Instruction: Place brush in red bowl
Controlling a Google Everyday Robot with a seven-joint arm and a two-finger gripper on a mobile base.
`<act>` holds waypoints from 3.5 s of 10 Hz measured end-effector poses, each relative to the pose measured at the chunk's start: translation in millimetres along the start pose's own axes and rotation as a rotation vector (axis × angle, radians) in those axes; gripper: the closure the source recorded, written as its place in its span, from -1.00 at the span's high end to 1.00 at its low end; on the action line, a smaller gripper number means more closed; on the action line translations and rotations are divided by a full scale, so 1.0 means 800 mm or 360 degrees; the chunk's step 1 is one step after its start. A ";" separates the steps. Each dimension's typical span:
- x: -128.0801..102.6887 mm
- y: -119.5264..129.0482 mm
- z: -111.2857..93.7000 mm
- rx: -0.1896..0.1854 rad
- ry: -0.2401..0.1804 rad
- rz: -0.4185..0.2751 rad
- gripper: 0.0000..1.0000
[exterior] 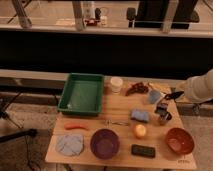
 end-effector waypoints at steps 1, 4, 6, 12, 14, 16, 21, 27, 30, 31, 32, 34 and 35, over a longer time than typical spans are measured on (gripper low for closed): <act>0.000 0.011 -0.004 -0.0011 -0.0002 -0.0008 -1.00; 0.015 0.034 -0.022 -0.0040 0.0023 -0.0005 -1.00; 0.033 0.040 -0.033 -0.0035 0.0058 0.0017 -1.00; 0.084 0.071 -0.040 -0.0028 0.0136 0.0114 -1.00; 0.084 0.086 -0.037 -0.0036 0.0150 0.0116 -1.00; 0.082 0.092 -0.035 -0.0043 0.0159 0.0116 -1.00; 0.084 0.101 -0.033 -0.0088 0.0194 0.0129 -1.00; 0.098 0.136 -0.052 -0.0148 0.0159 0.0163 -1.00; 0.105 0.152 -0.056 -0.0133 0.0105 0.0186 -1.00; 0.105 0.151 -0.055 -0.0120 0.0087 0.0186 -1.00; 0.103 0.149 -0.054 -0.0105 0.0066 0.0181 -1.00; 0.102 0.148 -0.055 -0.0083 0.0046 0.0183 -1.00; 0.102 0.146 -0.053 -0.0062 0.0029 0.0183 -1.00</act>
